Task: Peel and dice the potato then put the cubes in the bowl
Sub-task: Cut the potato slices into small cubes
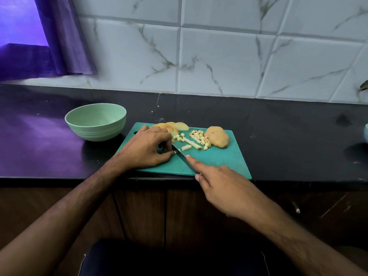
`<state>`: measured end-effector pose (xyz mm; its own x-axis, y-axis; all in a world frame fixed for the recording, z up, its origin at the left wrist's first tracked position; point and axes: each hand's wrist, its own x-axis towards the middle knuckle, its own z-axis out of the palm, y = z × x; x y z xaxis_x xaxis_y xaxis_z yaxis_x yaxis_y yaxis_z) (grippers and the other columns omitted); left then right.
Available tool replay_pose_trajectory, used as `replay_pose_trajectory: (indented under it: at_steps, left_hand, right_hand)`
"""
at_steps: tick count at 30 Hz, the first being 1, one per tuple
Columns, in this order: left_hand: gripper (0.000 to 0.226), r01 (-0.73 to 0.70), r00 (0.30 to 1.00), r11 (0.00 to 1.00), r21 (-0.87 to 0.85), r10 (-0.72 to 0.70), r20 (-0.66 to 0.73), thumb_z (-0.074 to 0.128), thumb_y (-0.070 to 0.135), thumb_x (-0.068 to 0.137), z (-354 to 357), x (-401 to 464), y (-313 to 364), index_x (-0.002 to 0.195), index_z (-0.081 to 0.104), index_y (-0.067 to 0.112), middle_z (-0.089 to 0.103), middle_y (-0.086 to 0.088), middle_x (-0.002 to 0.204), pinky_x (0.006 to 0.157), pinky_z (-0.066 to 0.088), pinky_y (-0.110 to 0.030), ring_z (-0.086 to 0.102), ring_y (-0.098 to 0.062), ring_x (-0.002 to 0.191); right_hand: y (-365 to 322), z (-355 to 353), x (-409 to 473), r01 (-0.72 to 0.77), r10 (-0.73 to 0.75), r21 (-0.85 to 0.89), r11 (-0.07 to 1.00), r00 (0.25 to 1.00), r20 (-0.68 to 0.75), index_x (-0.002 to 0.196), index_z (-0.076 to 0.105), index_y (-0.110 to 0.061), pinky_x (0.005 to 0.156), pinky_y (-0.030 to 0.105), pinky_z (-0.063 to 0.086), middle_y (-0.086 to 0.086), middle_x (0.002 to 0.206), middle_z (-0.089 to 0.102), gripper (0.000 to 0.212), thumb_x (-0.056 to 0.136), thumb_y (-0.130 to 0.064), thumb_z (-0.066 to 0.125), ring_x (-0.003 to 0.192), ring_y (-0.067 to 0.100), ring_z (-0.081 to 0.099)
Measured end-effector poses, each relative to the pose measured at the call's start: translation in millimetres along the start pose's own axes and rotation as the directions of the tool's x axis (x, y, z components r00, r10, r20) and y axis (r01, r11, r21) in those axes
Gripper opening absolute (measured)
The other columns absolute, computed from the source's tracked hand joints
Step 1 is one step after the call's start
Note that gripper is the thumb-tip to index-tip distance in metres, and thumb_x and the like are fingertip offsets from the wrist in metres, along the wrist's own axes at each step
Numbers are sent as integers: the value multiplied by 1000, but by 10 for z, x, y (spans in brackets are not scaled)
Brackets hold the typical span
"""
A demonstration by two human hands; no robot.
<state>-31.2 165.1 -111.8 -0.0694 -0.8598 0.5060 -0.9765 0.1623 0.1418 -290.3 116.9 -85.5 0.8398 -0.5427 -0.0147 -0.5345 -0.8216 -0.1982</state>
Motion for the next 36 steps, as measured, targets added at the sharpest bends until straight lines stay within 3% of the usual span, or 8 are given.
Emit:
replay_pose_trajectory:
  at_steps: [6,11,14,18,22,25,31,36]
  left_hand:
    - [16,-20,998,999,31,22,-52,63,49,84,-22,-15,29,81,54,35,54,21,83,75,39,-37,51,0,83]
    - [30,-154,988,988,32,154,11,61,36,96,-12,-2,2,126,61,39,51,13,126,86,38,-34,45,-5,112]
    - [25,-187,980,981,57,182,84,48,39,98,14,14,-35,117,64,42,50,14,129,85,33,-35,34,0,116]
    - [29,-114,992,993,29,112,58,45,51,96,35,21,-59,110,69,41,54,16,113,81,26,-30,39,1,110]
    - [15,-16,999,1000,4,16,44,61,44,95,23,14,-51,107,70,41,55,18,108,86,37,-39,48,-2,108]
    - [12,21,1000,1000,-9,-21,22,68,35,95,25,19,-44,106,70,39,56,18,104,86,41,-42,51,0,98]
    - [17,-24,1000,992,-123,22,-18,73,14,93,30,53,-38,110,73,18,66,5,105,86,53,-32,60,-3,95]
    - [28,-50,996,997,-63,55,74,61,43,99,47,150,51,124,68,32,55,12,116,95,46,-37,55,-3,105]
  right_hand:
    - [-31,22,102,23,-26,-65,998,999,-45,158,4,-50,69,33,40,-9,82,46,55,110,-40,29,73,6,46]
    - [-13,21,76,58,-69,-143,988,995,-77,158,2,-51,71,34,41,-9,79,40,55,110,-42,27,74,8,45]
    - [22,26,89,80,-95,-187,979,993,-74,157,0,-53,70,34,40,-8,79,39,54,110,-44,26,74,8,45]
    - [208,-124,62,112,-113,-153,982,994,-1,153,3,-62,59,27,36,-9,76,47,53,109,-46,29,68,7,47]
    - [575,-449,-29,79,-109,159,984,976,187,142,21,-75,49,24,46,-7,63,53,49,108,-43,39,47,8,52]
    - [899,-596,-33,18,-128,458,889,969,210,141,36,-69,37,24,41,-1,56,48,47,107,-39,46,38,11,44]
    - [1063,-411,214,93,-29,764,638,995,-97,144,46,-56,33,20,32,7,57,42,46,107,-29,48,35,15,32]
    - [1008,-243,488,173,140,829,531,948,-287,144,46,-55,36,22,34,7,57,40,47,109,-24,46,37,17,31]
